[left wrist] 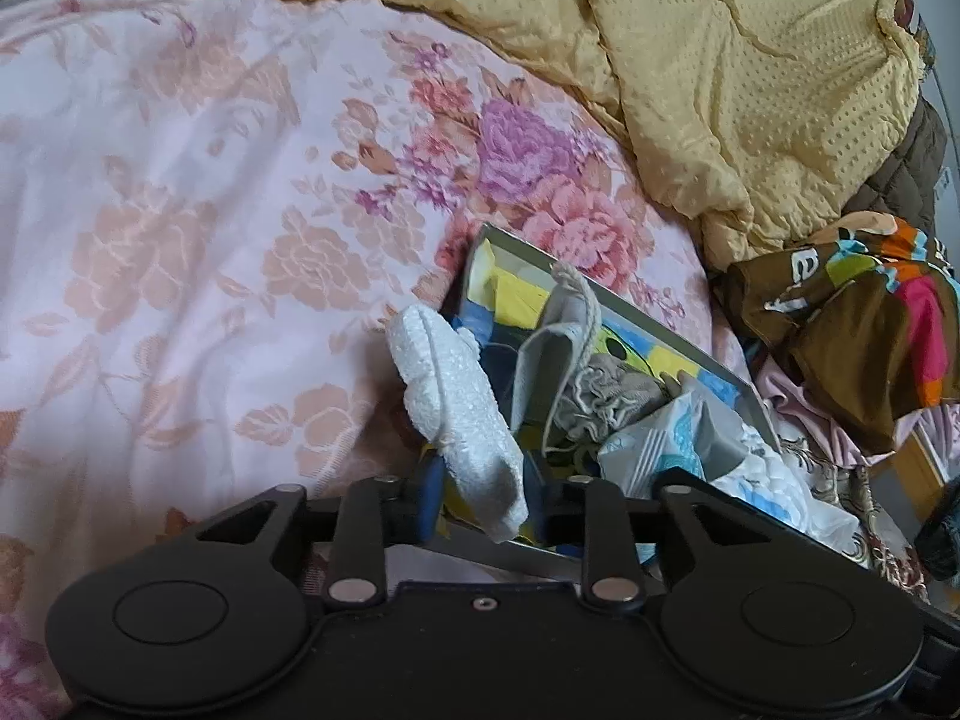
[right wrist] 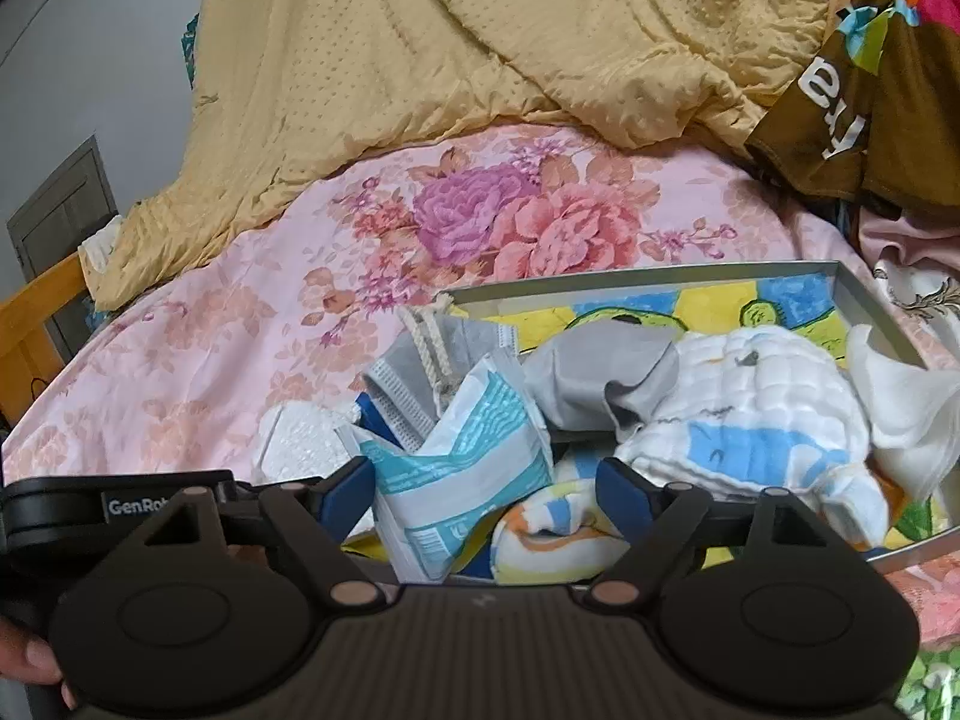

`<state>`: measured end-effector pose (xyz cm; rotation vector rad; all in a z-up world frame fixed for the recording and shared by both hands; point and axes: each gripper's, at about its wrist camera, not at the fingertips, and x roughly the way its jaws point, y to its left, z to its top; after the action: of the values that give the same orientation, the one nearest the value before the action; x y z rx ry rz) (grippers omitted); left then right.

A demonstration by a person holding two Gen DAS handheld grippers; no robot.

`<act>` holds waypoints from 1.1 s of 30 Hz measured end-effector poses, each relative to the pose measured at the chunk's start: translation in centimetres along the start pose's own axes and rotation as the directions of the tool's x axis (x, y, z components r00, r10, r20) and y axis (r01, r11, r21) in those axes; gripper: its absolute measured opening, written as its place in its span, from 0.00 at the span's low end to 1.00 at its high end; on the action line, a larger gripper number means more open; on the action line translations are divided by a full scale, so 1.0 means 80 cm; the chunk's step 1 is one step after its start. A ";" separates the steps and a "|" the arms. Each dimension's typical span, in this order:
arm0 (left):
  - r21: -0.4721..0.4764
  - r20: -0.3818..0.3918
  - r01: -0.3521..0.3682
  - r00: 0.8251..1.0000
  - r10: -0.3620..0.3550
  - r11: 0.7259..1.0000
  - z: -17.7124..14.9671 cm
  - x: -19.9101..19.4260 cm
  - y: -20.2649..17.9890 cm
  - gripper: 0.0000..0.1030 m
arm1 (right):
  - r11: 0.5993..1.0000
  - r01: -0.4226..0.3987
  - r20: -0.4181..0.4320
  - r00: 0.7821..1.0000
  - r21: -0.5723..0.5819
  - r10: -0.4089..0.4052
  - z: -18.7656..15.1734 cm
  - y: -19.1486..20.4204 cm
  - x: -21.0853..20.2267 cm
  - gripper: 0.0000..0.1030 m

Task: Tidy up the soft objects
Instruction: 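Lower the packet into the tray and open the right gripper while the left releases the insole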

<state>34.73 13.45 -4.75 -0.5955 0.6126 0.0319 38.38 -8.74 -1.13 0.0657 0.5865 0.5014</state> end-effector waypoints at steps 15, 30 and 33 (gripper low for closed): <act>0.037 0.078 -0.039 0.996 0.036 0.999 0.006 -0.032 -0.018 0.61 | 0.997 0.075 0.078 0.994 -0.009 -0.074 0.008 -0.008 -0.038 0.94; 0.129 0.166 -0.075 0.985 0.053 0.989 0.003 -0.059 -0.044 0.81 | 0.988 0.155 0.138 0.979 -0.003 -0.153 0.018 -0.017 -0.069 0.99; 0.148 0.186 -0.091 0.981 0.063 0.985 0.002 -0.066 -0.047 0.83 | 0.986 0.166 0.142 0.976 0.010 -0.166 0.020 -0.019 -0.075 1.00</act>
<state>31.21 11.15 0.20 -0.4120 0.4569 0.1089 35.61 -12.80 3.02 0.0495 0.4469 0.3319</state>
